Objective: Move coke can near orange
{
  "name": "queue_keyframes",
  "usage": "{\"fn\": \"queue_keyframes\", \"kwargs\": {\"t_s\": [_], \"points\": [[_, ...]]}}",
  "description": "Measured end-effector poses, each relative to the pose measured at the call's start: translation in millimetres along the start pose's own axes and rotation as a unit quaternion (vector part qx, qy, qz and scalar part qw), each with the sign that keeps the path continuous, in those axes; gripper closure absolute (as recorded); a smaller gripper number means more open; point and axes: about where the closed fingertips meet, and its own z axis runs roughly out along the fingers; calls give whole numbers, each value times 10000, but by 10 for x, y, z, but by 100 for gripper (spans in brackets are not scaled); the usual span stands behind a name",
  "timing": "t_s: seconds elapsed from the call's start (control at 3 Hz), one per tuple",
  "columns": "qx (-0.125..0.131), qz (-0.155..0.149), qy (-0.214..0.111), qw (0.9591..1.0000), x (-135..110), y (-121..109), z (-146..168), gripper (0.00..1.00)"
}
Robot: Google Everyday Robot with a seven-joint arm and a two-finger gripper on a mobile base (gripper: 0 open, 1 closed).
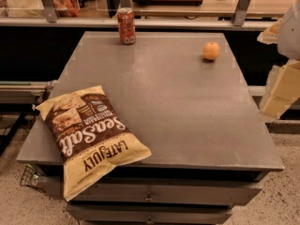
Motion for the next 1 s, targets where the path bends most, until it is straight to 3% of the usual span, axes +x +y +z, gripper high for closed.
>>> {"fn": "queue_keyframes", "kwargs": {"t_s": [0.33,0.67,1.0], "points": [[8,0,-5,10000,-5,-2,-2,0],[77,8,-220,9997,-209,-140,166,0],[236,38,-604,9979,-561,-399,435,0]]}}
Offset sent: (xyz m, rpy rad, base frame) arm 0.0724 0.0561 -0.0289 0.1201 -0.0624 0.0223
